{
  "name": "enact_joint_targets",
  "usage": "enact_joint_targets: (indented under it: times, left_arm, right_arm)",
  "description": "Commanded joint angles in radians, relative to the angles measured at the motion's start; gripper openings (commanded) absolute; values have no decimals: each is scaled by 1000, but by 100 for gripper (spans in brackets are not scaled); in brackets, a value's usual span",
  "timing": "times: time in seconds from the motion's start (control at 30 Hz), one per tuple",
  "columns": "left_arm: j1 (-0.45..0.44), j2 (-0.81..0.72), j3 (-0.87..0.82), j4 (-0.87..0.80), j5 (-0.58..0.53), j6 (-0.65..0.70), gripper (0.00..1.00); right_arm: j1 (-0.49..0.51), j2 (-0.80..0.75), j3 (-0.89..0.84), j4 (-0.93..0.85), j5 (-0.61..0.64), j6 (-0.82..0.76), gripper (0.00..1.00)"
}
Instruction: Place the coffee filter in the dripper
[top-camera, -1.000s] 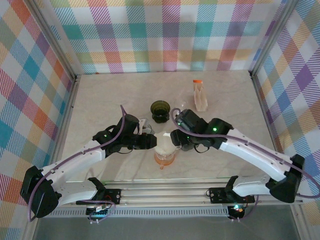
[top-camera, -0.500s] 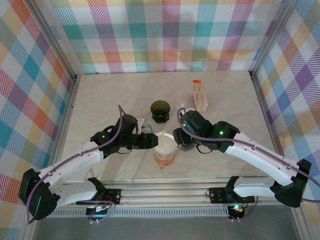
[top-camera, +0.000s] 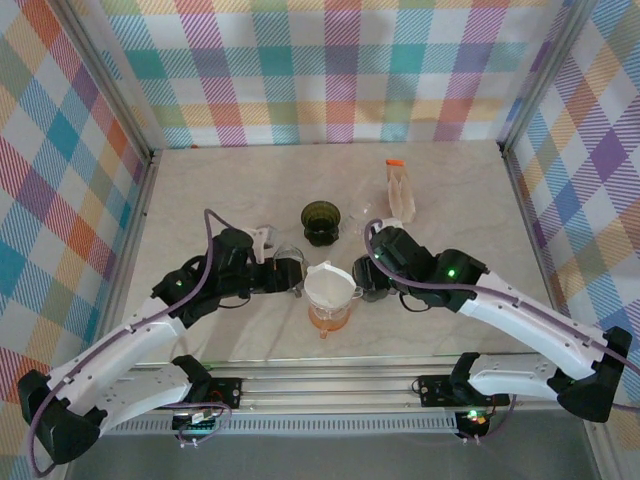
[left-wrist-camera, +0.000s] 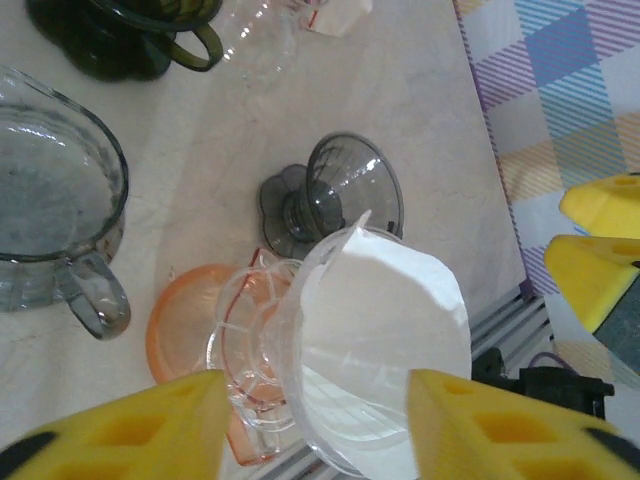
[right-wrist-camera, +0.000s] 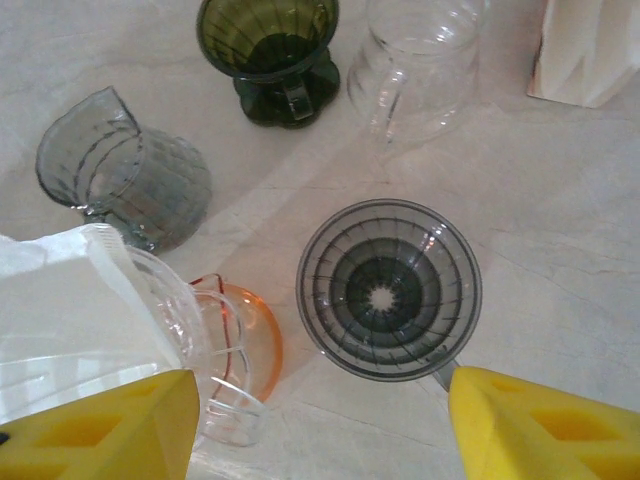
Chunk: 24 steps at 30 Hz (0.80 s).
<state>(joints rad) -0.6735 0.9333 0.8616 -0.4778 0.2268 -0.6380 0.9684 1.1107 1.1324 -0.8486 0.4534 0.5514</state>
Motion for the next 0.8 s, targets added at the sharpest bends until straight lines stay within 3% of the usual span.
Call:
enact_joint_targets:
  times: [0.0, 0.07, 0.13, 0.2, 0.27, 0.77]
  left_arm:
    - [152, 4, -86, 0, 70, -98, 40]
    - [220, 11, -160, 47, 122, -141, 39]
    - [227, 29, -188, 58, 111, -136, 39]
    - [227, 66, -202, 57, 106, -135, 26]
    - [228, 101, -212, 55, 94, -137, 21]
    - [226, 423, -228, 341, 96, -172, 26]
  right_arm:
    - [-4, -35, -37, -13, 47, 62, 67]
    - [-4, -63, -66, -4, 44, 80, 66]
    - [-4, -87, -88, -3, 48, 94, 66]
    - [-4, -107, -104, -7, 56, 106, 66]
    - [-4, -123, -116, -8, 63, 111, 66]
    - [-4, -179, -148, -32, 81, 130, 66]
